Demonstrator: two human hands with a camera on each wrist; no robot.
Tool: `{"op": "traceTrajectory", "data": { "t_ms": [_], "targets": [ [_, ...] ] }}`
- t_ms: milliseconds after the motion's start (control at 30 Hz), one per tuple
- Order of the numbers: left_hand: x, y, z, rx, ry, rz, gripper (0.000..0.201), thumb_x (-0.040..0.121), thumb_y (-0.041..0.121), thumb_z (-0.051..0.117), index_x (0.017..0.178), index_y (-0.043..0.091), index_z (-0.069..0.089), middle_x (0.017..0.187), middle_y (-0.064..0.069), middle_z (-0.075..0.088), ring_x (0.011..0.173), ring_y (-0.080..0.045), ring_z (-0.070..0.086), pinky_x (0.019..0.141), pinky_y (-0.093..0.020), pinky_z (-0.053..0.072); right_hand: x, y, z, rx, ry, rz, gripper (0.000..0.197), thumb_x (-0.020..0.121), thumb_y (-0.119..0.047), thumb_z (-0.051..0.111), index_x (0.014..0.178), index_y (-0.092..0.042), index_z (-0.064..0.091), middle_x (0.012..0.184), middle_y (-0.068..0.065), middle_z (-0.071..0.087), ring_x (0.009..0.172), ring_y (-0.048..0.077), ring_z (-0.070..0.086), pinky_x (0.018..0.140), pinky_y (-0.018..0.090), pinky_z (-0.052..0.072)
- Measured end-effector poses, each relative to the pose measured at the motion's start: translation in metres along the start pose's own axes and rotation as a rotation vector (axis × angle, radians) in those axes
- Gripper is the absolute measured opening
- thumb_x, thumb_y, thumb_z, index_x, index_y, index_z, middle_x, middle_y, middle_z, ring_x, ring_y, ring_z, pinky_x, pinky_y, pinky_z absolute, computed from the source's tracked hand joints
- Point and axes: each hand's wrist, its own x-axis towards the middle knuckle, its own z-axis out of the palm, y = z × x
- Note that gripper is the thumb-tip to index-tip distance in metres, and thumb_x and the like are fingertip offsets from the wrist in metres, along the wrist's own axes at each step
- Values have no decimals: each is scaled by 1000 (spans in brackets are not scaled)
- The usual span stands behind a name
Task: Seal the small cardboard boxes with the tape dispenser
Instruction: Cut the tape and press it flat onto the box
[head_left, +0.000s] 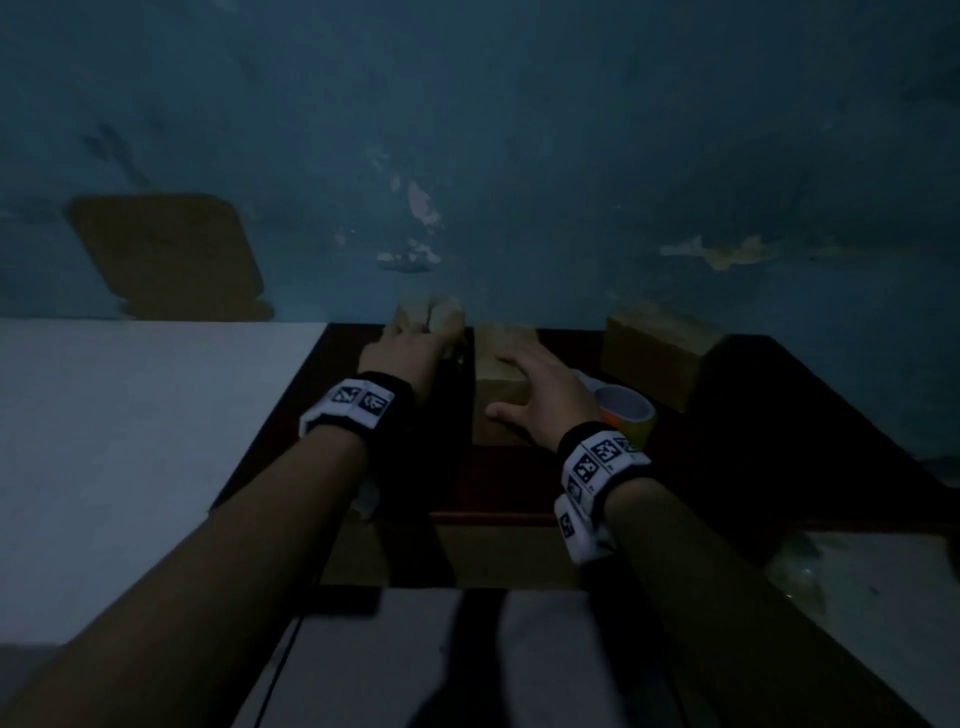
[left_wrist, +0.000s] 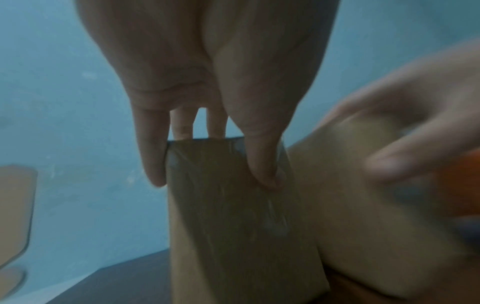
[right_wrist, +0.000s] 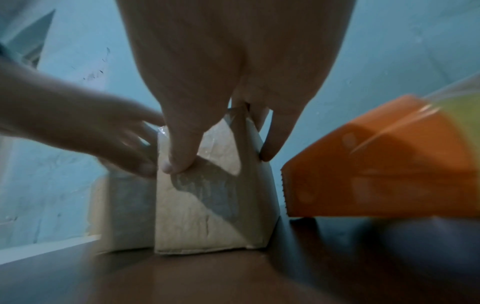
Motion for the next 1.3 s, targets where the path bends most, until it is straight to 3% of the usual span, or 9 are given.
{"op": "traceTrajectory", "data": {
  "t_ms": [133,300,400,533,633,767,967,1067,1300],
  "targets": [
    [-30,13,-6,19,-1,7,54,87,42,57,136,39,33,136,-12,43,123,-39,38,86,-46,42,3,-4,6,-3,20,8,65,76,-37,79,132,-22,50,142,1,44,132,20,41,105,37,41],
    [-37,20,-13,19,5,0,55,87,38,59,135,39,32,135,-9,41,123,-37,36,80,-46,43,0,-4,-1,95,-33,1,72,77,-40,77,139,-25,44,158,0,23,146,17,18,117,38,27],
    [-40,18,-15,-24,22,7,50,86,36,61,130,40,37,134,-7,42,121,-35,37,80,-45,43,-5,4,-12,201,54,10,53,88,-38,64,135,-24,44,145,2,41,134,21,37,110,40,36],
    [-45,17,-15,-73,13,10,56,78,46,71,125,41,41,137,-3,37,124,-32,35,86,-48,43,-20,28,-29,114,174,268,32,96,-35,44,126,-26,43,123,7,57,110,25,55,94,44,46],
    [-45,23,-13,-41,85,20,66,76,56,68,131,41,36,148,-5,30,136,-33,26,106,-58,32,-34,42,-37,-169,41,346,42,91,-40,51,128,-24,43,118,3,62,109,23,56,98,41,40],
    [-42,43,-14,4,207,122,62,84,57,57,140,44,34,153,-2,29,142,-28,19,113,-53,22,-43,44,-44,-238,25,379,51,85,-45,63,127,-23,47,120,1,61,111,21,56,100,38,40],
    [-34,73,-5,-65,6,150,47,94,43,50,139,44,36,151,3,32,143,-25,18,110,-66,14,-61,48,-54,-272,-40,397,40,91,-36,60,127,-21,56,129,2,59,118,23,54,102,36,41],
    [-36,78,0,-33,0,139,40,93,41,49,132,42,39,143,4,41,137,-25,29,106,-72,12,-76,50,-61,-263,-16,383,40,90,-37,61,126,-21,56,128,0,59,117,22,54,101,35,40],
    [-37,86,0,-49,9,100,39,91,38,54,128,37,42,139,-1,43,134,-26,32,105,-74,12,-103,66,-85,-270,-10,400,40,88,-41,61,123,-23,58,122,1,63,111,19,58,101,34,38]
  ]
}}
